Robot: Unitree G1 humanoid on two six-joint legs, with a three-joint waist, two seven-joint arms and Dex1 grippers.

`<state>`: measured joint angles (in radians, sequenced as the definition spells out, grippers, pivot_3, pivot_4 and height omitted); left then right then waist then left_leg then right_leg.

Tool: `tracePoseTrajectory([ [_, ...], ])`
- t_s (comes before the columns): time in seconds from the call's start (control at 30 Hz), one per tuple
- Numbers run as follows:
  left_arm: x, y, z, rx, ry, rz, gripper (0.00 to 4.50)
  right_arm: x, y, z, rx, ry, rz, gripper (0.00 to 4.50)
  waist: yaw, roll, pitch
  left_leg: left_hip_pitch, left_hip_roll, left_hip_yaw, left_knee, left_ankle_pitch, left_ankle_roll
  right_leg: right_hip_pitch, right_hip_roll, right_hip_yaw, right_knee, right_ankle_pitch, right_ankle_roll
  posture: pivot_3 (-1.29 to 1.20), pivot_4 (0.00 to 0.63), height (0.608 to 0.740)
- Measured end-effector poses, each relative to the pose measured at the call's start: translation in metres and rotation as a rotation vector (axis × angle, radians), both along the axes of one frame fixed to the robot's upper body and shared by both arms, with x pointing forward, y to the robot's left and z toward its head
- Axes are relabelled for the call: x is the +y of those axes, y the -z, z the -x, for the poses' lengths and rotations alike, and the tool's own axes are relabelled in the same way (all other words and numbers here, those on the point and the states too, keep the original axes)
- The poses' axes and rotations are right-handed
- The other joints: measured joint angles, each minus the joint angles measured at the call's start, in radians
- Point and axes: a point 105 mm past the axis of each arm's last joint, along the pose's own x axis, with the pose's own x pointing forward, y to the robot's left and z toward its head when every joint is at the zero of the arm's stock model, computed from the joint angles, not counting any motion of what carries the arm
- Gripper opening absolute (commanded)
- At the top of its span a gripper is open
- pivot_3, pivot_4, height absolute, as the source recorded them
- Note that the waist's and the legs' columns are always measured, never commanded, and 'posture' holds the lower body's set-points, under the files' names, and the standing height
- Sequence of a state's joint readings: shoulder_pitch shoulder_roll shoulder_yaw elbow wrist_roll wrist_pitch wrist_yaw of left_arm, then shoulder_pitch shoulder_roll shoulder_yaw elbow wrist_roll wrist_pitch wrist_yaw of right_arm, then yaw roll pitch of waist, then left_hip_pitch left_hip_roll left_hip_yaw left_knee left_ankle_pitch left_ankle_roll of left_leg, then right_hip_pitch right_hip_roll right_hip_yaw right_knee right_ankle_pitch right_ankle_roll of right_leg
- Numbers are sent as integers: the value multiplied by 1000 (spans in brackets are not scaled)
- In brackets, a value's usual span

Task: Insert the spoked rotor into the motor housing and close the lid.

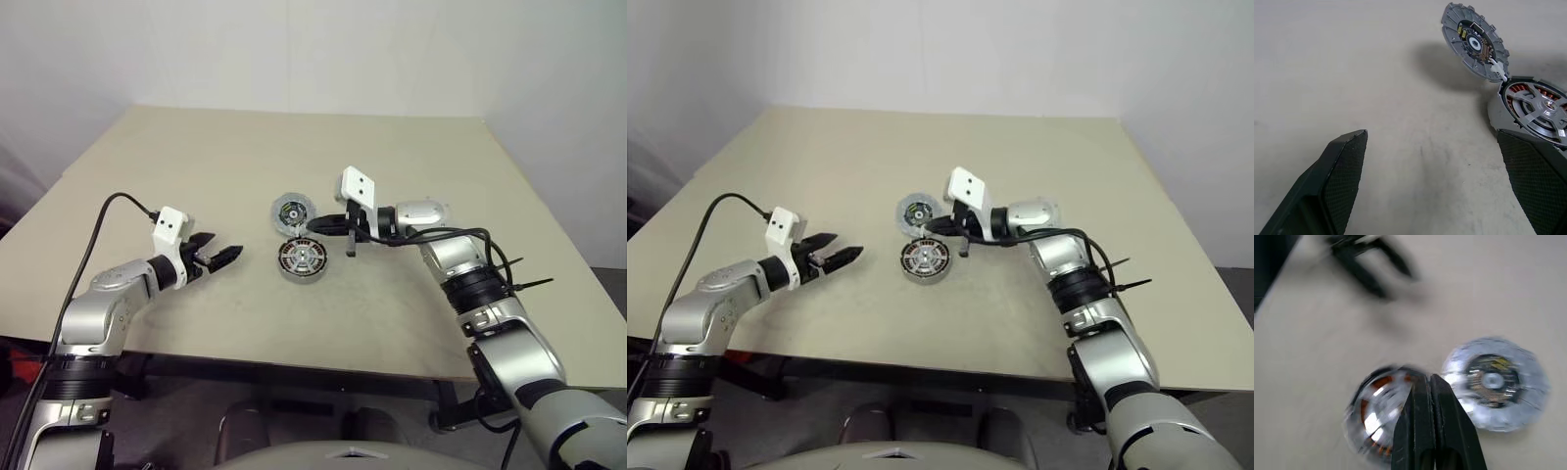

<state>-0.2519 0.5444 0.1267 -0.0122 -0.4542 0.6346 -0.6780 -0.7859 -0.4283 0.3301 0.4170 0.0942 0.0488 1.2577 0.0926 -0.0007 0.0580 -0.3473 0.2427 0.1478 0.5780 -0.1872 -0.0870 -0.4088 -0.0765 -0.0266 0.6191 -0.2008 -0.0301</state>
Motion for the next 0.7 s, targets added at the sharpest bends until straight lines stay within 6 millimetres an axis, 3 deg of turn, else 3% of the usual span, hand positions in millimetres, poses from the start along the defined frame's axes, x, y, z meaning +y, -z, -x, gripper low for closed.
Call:
tracePoseTrajectory([
  [0.17, -5, -4, -4, -13, 14, 12, 4500, -3, -4, 4, -153, -207, 196, 2288, -2, 0, 0, -1, 0, 0, 1, 0, 1, 0, 0, 0, 2, 0, 0, 0, 0, 740],
  [0.3, -16, -12, -9, -32, 37, 47, 4500, -7, 19, 10, -189, -365, 378, 2288, -2, 0, 0, -1, 0, 0, 3, -1, 1, 0, 0, 0, 3, 0, 0, 0, 0, 740],
  [0.5, -17, -14, -10, -35, 34, 44, 4500, -4, 40, 13, -217, -500, 511, 2288, -15, 0, 0, -3, 0, 0, 4, -2, 3, -1, 0, 0, 3, 0, 0, 0, 0, 740],
  [0.7, -17, -12, -8, -26, 33, 44, 4500, -2, 42, 2, -258, -501, 561, 2288, -25, 0, 0, -3, 0, 0, 4, -2, 3, -1, 0, 0, 4, 0, -1, 0, 0, 740],
])
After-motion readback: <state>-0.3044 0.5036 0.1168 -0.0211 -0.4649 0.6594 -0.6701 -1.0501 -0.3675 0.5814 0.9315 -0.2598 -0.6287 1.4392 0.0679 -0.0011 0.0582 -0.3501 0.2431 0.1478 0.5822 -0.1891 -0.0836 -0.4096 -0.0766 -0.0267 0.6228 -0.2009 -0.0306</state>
